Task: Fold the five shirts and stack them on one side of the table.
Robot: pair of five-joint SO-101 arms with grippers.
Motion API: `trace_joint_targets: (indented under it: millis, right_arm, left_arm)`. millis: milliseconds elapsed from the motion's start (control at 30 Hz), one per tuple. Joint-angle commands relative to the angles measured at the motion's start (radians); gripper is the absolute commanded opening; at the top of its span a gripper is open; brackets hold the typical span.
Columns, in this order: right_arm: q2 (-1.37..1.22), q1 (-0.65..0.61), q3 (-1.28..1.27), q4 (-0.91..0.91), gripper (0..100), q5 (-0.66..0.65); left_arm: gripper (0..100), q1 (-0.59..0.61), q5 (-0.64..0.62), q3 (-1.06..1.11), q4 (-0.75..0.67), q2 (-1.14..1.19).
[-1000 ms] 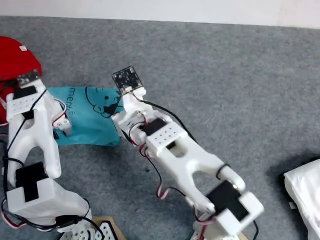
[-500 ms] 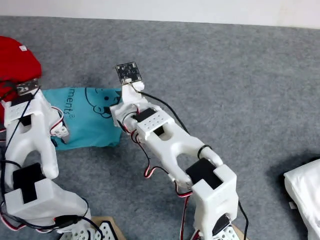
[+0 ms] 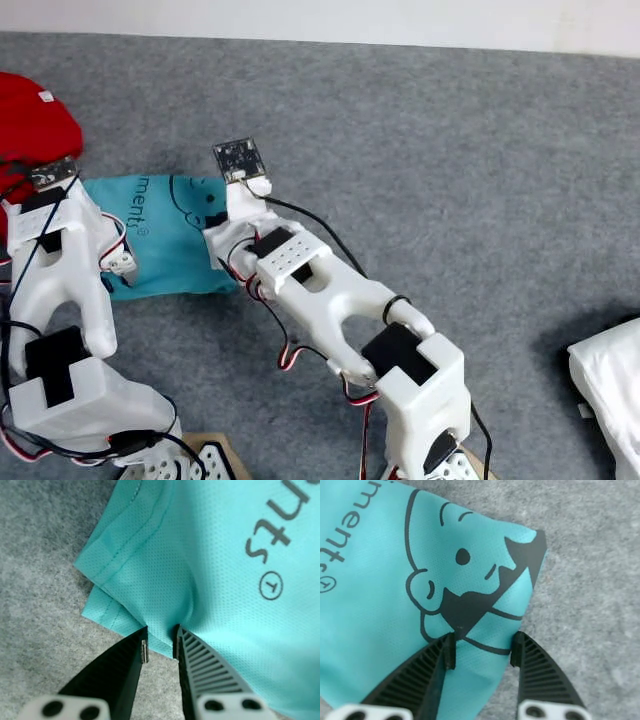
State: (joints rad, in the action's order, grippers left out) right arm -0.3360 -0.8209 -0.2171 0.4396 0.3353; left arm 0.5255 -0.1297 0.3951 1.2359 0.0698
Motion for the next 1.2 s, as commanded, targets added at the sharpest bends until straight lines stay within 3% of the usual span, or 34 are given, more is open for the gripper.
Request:
trace_joint_targets:
  millis: [0, 100, 300, 533, 700, 967, 1167]
  right_arm:
    - [0.004, -0.008, 0.051, 0.004, 21.7, 0.055]
    - [-0.045, 0.004, 0.059, 0.007, 28.1, 0.081]
    - [-0.101, -0.008, 0.134, 0.076, 27.6, 0.074]
    - [-0.214, -0.022, 0.335, 0.245, 2.4, -0.026]
    - [-0.277, -0.008, 0.460, 0.397, 0.7, -0.043]
    - [-0.275, 0.174, 0.556, 0.567, 0.7, -0.041]
    - [-0.275, 0.291, 0.684, 0.699, 0.7, -0.040]
  left_arm:
    - [11, 0.008, 0.003, -0.004, -0.011, -0.050]
    - [11, 0.008, 0.003, -0.004, -0.011, -0.050]
    - [11, 0.008, 0.003, -0.004, -0.011, -0.050]
    - [11, 0.008, 0.003, -0.004, -0.011, -0.047]
    - [11, 0.001, 0.003, -0.005, -0.011, -0.045]
    - [11, -0.097, 0.006, -0.025, -0.003, -0.064]
    - [11, -0.153, 0.000, -0.061, -0.002, -0.246]
